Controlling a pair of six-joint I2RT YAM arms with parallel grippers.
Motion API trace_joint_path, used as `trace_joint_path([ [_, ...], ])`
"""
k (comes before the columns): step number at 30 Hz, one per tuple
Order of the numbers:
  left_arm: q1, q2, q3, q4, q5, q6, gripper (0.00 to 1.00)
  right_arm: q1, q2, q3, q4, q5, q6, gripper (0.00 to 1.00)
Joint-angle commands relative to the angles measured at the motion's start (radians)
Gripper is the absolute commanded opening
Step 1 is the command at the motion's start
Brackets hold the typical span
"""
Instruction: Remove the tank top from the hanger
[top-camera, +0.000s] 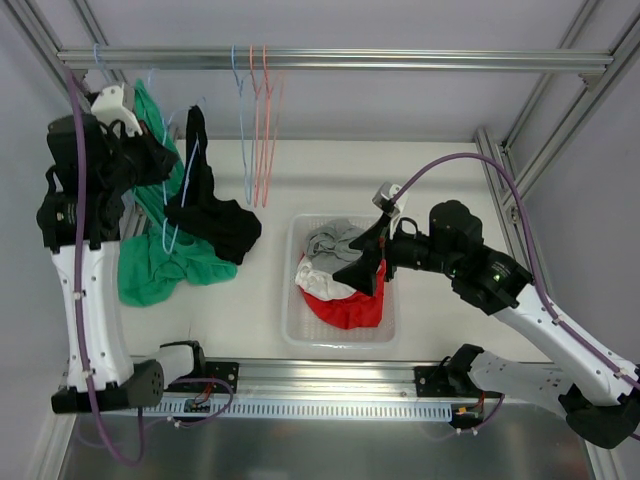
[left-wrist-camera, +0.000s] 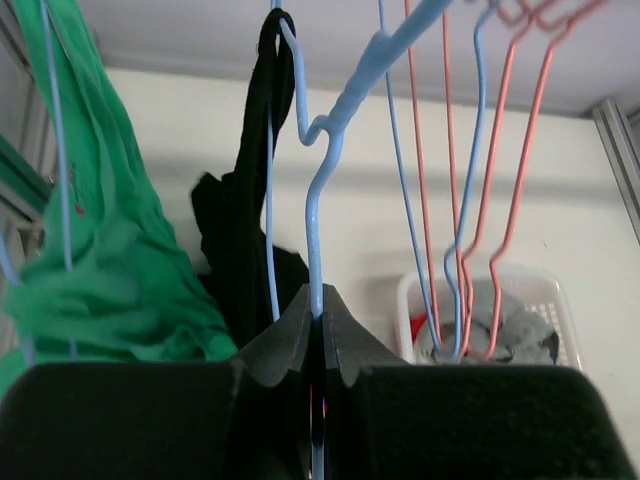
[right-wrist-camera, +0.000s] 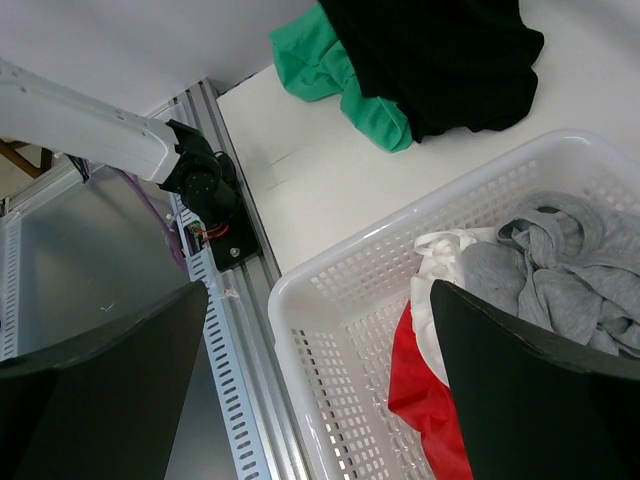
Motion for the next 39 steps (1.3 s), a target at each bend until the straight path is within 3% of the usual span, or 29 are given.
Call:
trace_joint_path([
  [1,-0.002,-0.167,-0.171,0.065,0.041,-0.02,0.0,0.003,0.005,0.021,0.057,-0.039,-0.008,0.99],
  [2,-0.002,-0.208,-0.261,0.097,0.025,-0.02,0.0,0.005,0.008,0.019,0.065,-0.048,-0.008,1.0],
  [6,-0.004,-0.365,-0.381,0.191,0.016,-0.066,0.0,0.005,0.031,0.011,0.103,-0.063,0.007,0.99],
  [10,-0.004,-0.498,-0.539,0.19,0.161,-0.138,0.0,0.006,0.089,0.004,0.14,-0.071,0.026,0.99],
  [17,-0.005,-0.87,-0.933,0.182,0.286,-0.273,0.0,0.021,0.19,-0.056,0.452,-0.034,0.049,0.99],
  [21,-0.004,-1.074,-1.058,0.17,0.396,-0.405,0.0,0.037,0.278,-0.055,0.523,0.013,0.052,0.99],
  [26,-0.021,-1.088,-1.16,0.167,0.55,-0.454,0.0,0.06,0.374,-0.07,0.64,0.077,0.04,0.97],
  [31,-0.08,-1.08,-1.171,0.165,0.643,-0.46,0.0,0.066,0.492,-0.042,0.66,0.144,-0.012,0.86],
  [35,-0.107,-1.085,-1.145,0.162,0.627,-0.454,0.0,0.066,0.548,-0.022,0.654,0.153,-0.019,0.75],
  [39,-0.107,-1.08,-1.132,0.162,0.602,-0.453,0.0,0.071,0.557,-0.041,0.652,0.157,-0.019,0.71],
])
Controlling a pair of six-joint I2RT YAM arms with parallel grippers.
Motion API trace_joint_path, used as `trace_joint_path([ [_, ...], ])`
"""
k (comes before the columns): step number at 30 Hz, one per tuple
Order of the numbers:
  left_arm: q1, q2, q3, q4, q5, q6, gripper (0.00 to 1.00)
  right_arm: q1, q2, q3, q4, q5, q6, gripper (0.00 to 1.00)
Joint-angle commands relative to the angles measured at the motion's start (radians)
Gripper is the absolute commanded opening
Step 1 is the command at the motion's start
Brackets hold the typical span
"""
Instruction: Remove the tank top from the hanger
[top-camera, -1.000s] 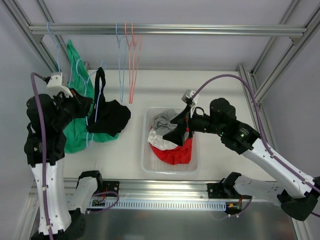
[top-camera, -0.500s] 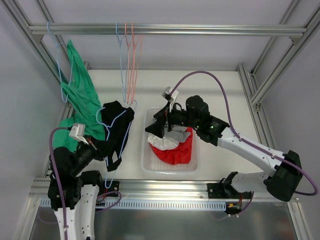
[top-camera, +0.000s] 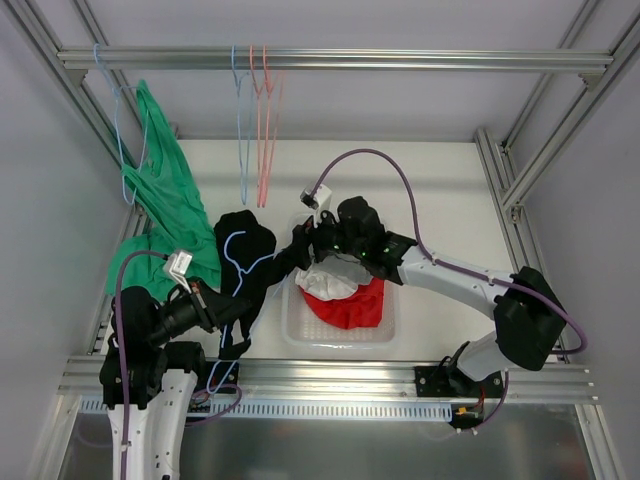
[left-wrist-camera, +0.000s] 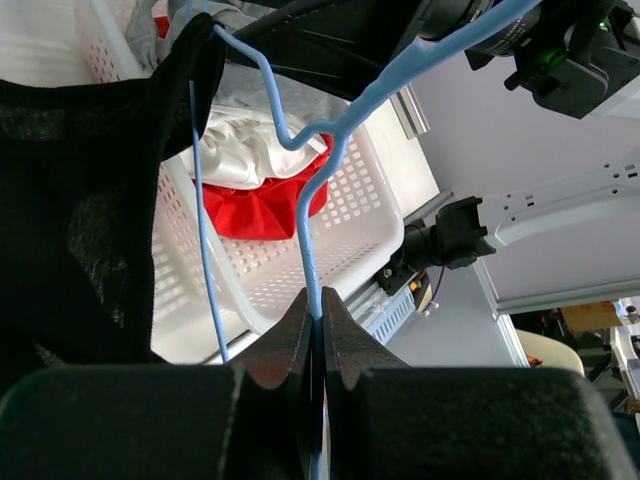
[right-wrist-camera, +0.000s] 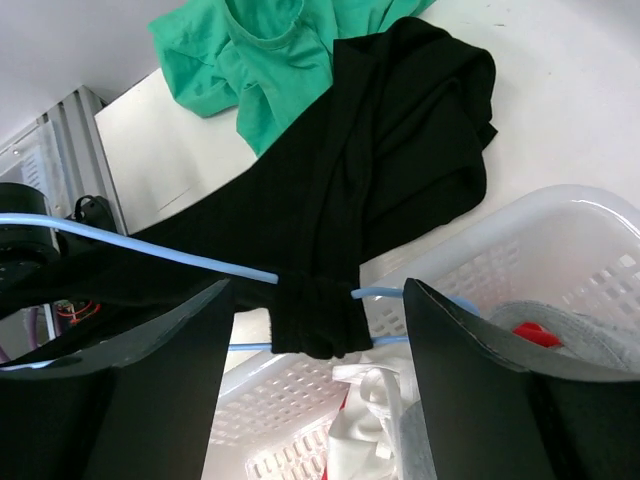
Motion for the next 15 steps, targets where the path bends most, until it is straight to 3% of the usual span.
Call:
trace_joint_path([
  [1,-0.006,0.005,0.048,0.039,0.026,-0.019,0.0,0.008,-0.007,0.024,0.069,0.027,-0.027,0.68],
  [2,-0.006,0.008,0.051,0.039,0.023,-0.013,0.0,0.008,-0.004,0.023,0.066,0.027,-0.03,0.6],
  [3,-0.006,0.007,0.052,0.038,0.017,-0.012,0.0,0.01,-0.004,0.02,0.068,0.025,-0.03,0.58],
  [15,-0.006,0.027,0.1,0.038,-0.049,-0.024,0.0,0.051,-0.058,-0.017,0.051,0.068,-0.044,0.57],
])
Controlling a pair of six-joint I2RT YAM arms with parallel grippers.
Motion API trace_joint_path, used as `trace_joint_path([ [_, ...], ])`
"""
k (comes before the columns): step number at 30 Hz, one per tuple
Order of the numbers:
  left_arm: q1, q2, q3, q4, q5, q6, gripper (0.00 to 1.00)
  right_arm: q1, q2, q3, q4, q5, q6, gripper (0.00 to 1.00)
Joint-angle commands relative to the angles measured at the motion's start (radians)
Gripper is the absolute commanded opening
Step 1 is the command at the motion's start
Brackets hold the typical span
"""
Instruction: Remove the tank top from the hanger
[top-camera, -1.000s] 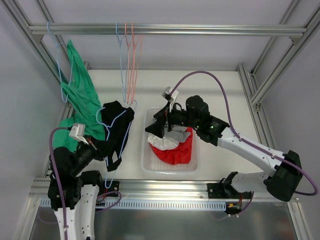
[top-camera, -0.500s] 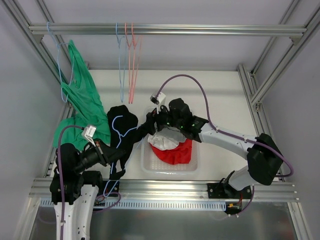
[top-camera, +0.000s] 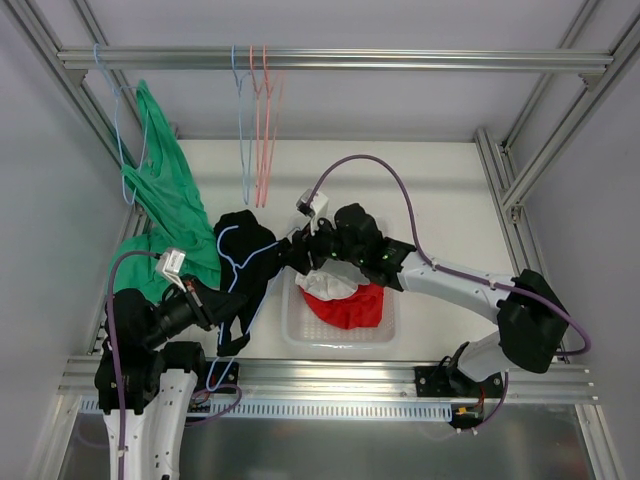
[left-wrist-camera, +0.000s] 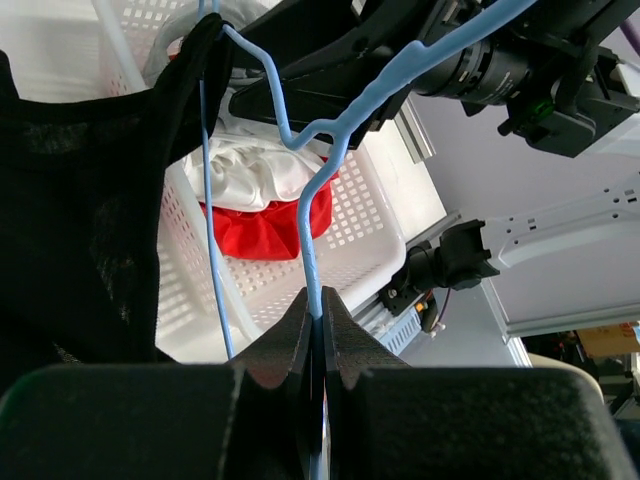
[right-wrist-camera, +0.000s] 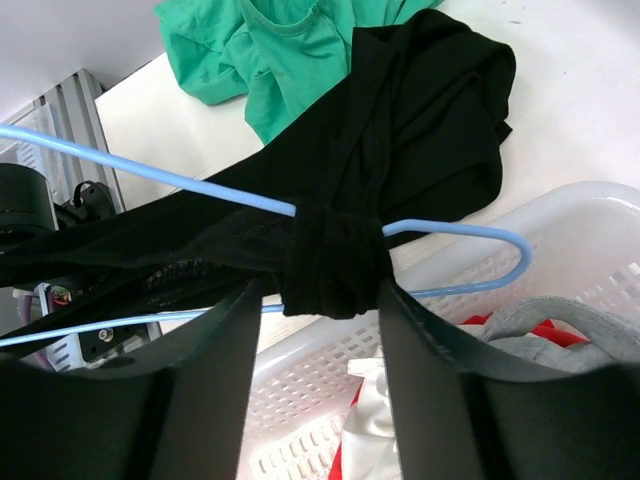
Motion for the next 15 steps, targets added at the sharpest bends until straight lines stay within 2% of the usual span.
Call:
trace_joint_path([
  [1,-0.006,0.025,0.056,0.036,0.011,-0.016,0.0,0.011,-0.023,0.017,0.046,0.031,-0.029,0.52],
  [3,-0.006,0.025,0.067,0.038,0.024,-0.016,0.0,0.01,0.003,0.045,0.043,0.051,-0.033,0.43],
  [7,-0.006,0.022,0.065,0.038,0.037,-0.018,0.0,0.011,0.036,0.094,0.033,0.056,-0.041,0.41],
  [11,-0.006,0.019,0.056,0.038,0.04,-0.013,0.0,0.01,0.042,0.123,0.023,0.064,-0.039,0.11],
  [12,-0.006,0.02,0.056,0.038,0.04,-0.012,0.0,0.011,0.037,0.122,0.023,0.073,-0.041,0.09],
  [13,-0.006,0.022,0.058,0.038,0.039,-0.01,0.0,0.01,0.031,0.119,0.021,0.083,-0.045,0.02],
  [15,-0.006,0.028,0.061,0.036,0.039,-0.001,0.0,0.008,0.007,0.119,0.009,0.125,-0.053,0.0],
])
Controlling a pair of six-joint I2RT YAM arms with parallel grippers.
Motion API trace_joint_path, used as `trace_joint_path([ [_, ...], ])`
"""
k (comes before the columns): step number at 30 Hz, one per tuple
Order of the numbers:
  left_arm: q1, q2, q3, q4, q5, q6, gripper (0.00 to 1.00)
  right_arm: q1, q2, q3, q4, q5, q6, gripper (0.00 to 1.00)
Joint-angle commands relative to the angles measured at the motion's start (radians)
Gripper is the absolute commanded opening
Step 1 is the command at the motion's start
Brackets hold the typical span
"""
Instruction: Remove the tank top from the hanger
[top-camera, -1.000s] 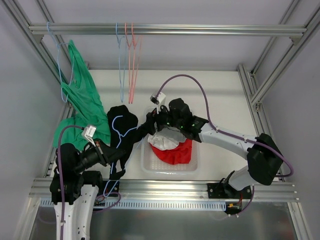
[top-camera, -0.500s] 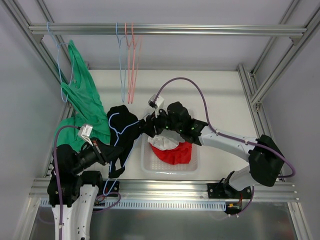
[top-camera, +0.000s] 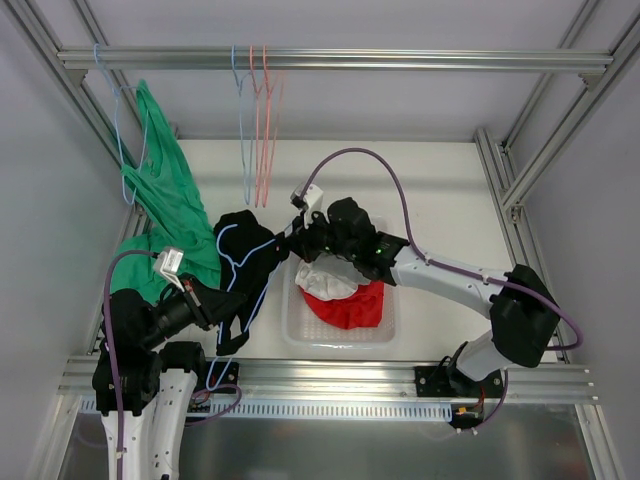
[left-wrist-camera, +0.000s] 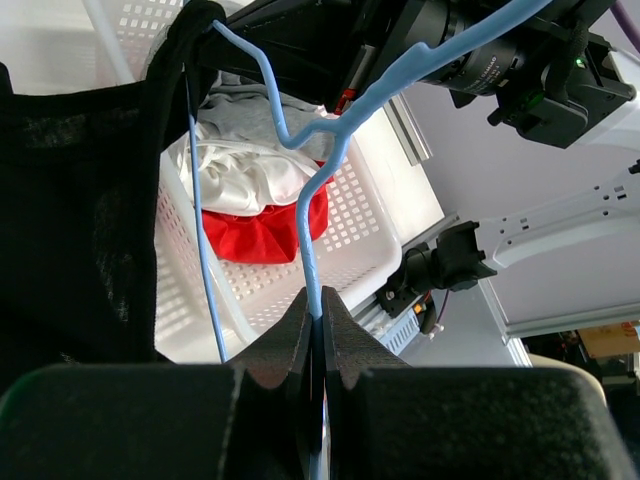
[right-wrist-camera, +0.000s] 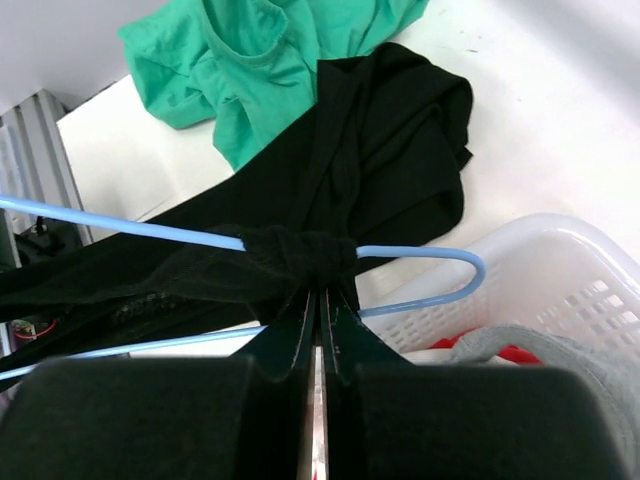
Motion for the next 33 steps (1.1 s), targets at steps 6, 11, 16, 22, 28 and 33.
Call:
trace_joint_path([
  [6,-0.006,0.023,0.033,0.035,0.031,0.008,0.0,-0.04,-0.094,0.053,-0.045,0.192,-0.022,0.0],
  [11,-0.006,0.026,0.077,0.035,0.054,0.015,0.0,-0.106,-0.031,0.183,-0.165,0.234,-0.04,0.0],
  [16,-0.006,0.052,0.19,0.033,0.06,0.019,0.0,-0.132,0.055,0.335,-0.297,0.17,-0.052,0.0],
  [22,-0.006,0.103,0.39,0.03,0.002,0.057,0.0,-0.152,0.069,0.519,-0.412,0.032,-0.049,0.0],
  [28,-0.002,0.111,0.533,0.108,-0.237,0.117,0.0,-0.167,-0.026,0.538,-0.397,-0.226,0.046,0.0],
  [33,-0.002,0.118,0.458,0.499,-0.274,0.028,0.0,-0.092,-0.133,0.37,-0.274,-0.338,0.098,0.0],
])
